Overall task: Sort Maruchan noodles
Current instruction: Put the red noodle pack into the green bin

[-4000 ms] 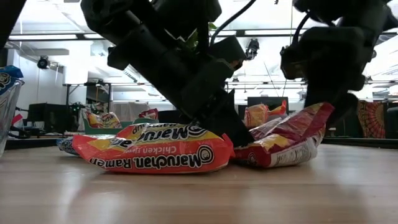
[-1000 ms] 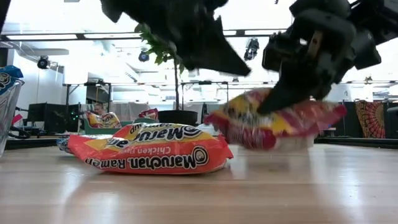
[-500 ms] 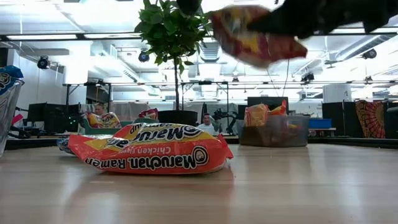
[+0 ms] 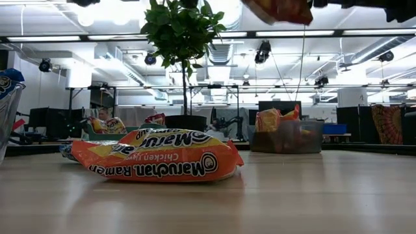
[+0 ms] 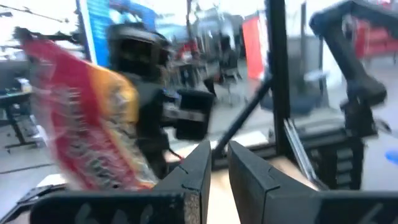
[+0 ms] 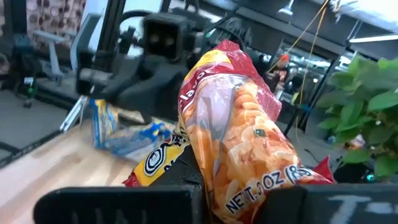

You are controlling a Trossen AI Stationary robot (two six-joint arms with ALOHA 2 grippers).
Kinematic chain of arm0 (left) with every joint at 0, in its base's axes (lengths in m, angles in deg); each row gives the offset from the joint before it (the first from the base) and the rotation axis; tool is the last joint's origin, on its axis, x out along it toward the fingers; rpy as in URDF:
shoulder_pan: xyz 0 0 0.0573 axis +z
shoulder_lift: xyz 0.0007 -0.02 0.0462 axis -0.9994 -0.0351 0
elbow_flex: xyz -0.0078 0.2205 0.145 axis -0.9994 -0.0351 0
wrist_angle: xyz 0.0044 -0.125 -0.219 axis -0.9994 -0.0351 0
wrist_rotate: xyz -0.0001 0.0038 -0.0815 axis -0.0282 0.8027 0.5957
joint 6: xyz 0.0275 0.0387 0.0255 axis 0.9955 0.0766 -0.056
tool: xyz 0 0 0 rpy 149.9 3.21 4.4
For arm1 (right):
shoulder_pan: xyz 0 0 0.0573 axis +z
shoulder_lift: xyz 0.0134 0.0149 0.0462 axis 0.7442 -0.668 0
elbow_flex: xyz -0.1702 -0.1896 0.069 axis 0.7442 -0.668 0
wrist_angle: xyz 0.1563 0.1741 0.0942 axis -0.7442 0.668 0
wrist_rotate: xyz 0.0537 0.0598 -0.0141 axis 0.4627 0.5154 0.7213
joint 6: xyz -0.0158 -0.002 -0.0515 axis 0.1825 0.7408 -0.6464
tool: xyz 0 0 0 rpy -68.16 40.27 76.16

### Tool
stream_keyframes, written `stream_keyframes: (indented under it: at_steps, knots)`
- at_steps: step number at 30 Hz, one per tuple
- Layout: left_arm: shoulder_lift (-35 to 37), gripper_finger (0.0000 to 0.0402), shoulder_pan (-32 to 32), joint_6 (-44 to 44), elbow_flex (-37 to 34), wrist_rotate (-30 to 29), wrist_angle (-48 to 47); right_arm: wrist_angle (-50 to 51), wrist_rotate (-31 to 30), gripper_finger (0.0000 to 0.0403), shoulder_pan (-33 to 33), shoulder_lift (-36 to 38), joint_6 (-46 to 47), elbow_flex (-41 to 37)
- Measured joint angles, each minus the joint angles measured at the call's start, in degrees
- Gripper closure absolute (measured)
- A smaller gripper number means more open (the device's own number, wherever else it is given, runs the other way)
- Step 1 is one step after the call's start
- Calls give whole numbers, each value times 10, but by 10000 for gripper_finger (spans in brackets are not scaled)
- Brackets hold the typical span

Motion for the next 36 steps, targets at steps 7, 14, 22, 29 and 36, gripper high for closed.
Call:
stream_keyframes:
  at_steps: [7,14,22,29,36]
  knots:
    - [2,359,2,-35,-46,-98,88,3,-6,380,0,-1,-22,-4]
    - [6,289,8,-49,-46,-132,79,16,-6,380,0,-1,-34,-4]
    - [-9,171,16,-93,-36,-137,79,30,-8,380,0,-1,-55,-4]
    - [-64,121,25,-76,11,-126,79,38,-8,380,-1,-1,-59,-4]
    - [-80,123,27,-64,38,-136,81,42,-7,380,-1,-1,-60,-3]
